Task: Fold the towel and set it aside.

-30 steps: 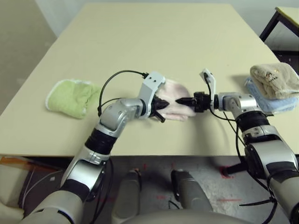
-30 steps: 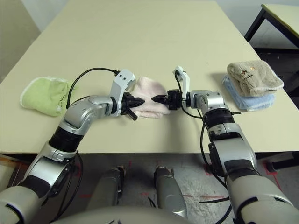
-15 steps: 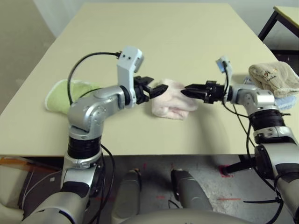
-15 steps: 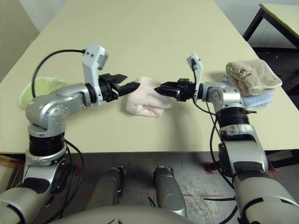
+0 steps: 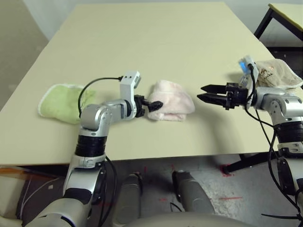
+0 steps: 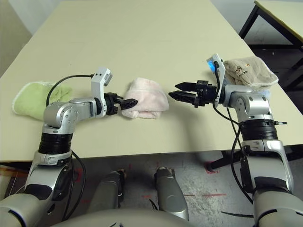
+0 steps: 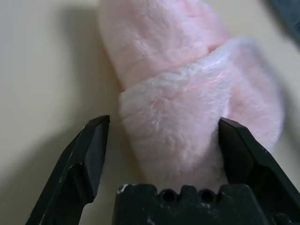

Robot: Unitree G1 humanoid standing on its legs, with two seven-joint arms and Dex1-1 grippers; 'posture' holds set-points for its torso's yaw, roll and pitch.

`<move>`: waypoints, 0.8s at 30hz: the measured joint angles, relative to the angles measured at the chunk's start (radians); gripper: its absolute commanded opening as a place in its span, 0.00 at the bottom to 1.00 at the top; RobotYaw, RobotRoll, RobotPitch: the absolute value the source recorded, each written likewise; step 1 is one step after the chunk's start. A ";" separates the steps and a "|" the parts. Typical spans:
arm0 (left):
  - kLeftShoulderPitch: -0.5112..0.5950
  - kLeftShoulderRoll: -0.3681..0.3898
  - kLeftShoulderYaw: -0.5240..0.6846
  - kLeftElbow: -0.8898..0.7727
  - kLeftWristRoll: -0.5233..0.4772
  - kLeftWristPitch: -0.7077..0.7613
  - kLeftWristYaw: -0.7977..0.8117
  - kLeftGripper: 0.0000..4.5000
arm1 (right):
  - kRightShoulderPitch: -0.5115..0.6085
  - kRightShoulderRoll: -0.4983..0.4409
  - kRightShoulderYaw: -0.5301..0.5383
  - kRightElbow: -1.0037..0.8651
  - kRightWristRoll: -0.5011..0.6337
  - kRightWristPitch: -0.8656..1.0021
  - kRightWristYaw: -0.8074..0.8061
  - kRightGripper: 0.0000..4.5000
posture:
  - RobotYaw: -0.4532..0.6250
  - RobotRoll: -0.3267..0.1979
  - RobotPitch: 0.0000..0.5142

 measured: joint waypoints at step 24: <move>0.105 -0.153 0.223 -0.316 -0.021 -0.079 0.221 0.01 | -0.037 0.009 0.039 0.158 -0.089 -0.312 0.039 1.00 | 0.55 0.62 0.24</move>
